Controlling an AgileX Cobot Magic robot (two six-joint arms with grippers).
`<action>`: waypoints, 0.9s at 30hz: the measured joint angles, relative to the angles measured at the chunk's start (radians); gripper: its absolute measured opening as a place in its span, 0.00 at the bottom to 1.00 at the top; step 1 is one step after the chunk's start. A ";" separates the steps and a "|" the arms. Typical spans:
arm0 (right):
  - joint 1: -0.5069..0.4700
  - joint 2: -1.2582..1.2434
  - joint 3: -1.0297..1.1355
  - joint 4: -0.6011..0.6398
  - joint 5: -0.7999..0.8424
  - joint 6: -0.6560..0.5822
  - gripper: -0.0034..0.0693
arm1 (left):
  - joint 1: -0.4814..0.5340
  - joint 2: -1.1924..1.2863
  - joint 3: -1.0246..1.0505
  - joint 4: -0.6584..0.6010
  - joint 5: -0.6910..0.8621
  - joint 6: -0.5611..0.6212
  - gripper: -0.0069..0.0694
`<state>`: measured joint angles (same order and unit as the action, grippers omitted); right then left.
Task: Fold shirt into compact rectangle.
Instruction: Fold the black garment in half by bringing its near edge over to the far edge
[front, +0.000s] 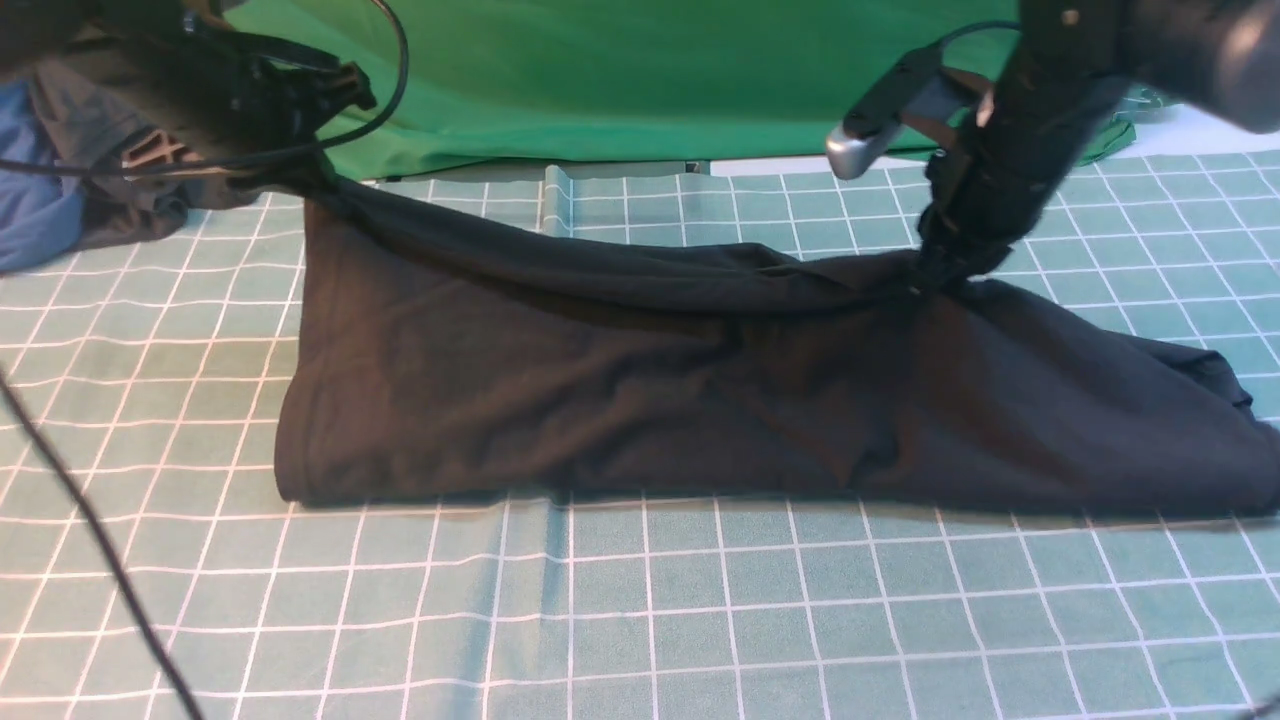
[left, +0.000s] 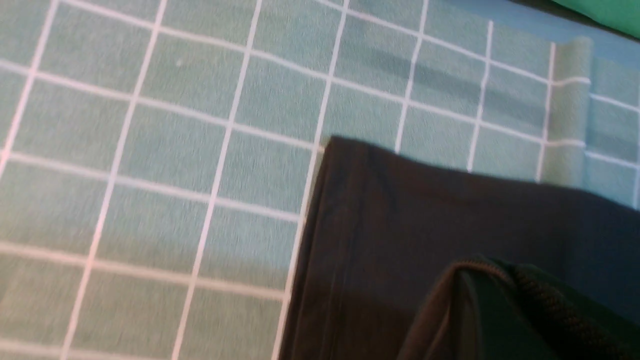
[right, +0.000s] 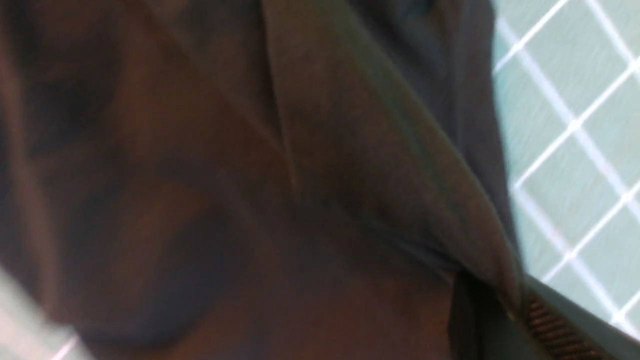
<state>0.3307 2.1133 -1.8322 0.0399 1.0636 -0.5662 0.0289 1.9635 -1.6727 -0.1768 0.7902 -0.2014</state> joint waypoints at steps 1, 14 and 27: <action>0.000 0.000 0.000 0.000 0.000 0.000 0.09 | 0.000 0.010 -0.009 0.000 0.000 -0.001 0.11; -0.028 0.154 -0.150 0.005 -0.136 0.011 0.18 | 0.000 0.152 -0.108 0.039 -0.056 -0.075 0.12; -0.031 0.100 -0.155 0.037 -0.147 0.128 0.42 | 0.001 0.155 -0.167 0.217 0.024 -0.147 0.57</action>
<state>0.3002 2.2135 -1.9873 0.0774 0.9163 -0.4379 0.0299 2.1186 -1.8399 0.0405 0.8146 -0.3484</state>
